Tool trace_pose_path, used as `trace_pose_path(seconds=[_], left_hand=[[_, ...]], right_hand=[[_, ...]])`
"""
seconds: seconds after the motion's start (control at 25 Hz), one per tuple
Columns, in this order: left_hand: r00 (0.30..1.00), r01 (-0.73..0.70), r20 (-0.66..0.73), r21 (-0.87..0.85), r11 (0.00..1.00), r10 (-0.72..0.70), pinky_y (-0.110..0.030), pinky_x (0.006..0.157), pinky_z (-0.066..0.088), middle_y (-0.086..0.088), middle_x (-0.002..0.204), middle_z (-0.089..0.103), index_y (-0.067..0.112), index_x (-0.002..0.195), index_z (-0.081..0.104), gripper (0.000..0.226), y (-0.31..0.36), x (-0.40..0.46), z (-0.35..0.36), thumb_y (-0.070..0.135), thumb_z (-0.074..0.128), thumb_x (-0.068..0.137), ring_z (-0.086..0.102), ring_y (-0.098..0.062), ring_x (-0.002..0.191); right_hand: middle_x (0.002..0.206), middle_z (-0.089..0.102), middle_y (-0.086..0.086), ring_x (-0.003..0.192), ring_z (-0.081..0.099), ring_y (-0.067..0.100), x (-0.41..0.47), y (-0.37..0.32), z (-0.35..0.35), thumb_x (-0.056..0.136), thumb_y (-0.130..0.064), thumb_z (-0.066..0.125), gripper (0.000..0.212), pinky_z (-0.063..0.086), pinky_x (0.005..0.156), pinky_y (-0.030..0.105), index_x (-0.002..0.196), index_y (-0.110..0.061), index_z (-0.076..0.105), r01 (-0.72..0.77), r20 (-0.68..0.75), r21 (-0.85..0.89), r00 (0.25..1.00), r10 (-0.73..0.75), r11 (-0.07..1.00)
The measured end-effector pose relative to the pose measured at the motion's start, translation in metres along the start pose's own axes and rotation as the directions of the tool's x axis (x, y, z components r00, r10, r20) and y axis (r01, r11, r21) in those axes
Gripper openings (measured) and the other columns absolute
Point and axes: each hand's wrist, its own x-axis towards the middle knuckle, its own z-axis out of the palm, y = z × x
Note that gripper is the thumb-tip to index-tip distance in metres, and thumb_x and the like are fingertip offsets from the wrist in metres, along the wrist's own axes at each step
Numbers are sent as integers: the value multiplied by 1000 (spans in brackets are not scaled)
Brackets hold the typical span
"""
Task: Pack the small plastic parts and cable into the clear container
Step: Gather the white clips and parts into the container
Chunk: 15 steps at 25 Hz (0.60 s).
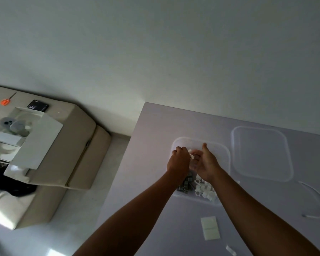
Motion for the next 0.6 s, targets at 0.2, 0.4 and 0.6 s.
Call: trace_pose_path(seconds=[0.2, 0.4, 0.6], left_hand=[[999, -11, -45, -58, 998, 9, -34, 92, 50, -21, 120, 53, -4, 121, 48, 35, 2, -14, -10, -7, 56, 87, 55, -31, 113], [982, -38, -188, -93, 995, 20, -39, 78, 52, -16, 107, 60, 2, 108, 55, 24, 6, -27, -16, -6, 47, 87, 57, -30, 99], [946, -157, -308, -182, 971, 95, -39, 82, 49, -9, 107, 63, 10, 109, 60, 20, 41, -57, -1, 12, 52, 90, 57, -27, 98]], right_hand=[[114, 65, 8, 103, 61, 28, -17, -3, -4, 101, -49, 36, 51, 49, 90, 51, 120, -9, 61, 50, -2, -67, 999, -50, 996], [111, 72, 7, 101, 69, 23, -57, -18, -23, 102, -28, 44, 30, 56, 86, 48, 114, -9, 65, 353, 38, -305, 933, -359, 884], [95, 73, 8, 85, 68, 22, -86, -4, -114, 98, -17, 52, 20, 52, 77, 32, 100, -9, 70, 539, -26, -776, 492, -870, 328]])
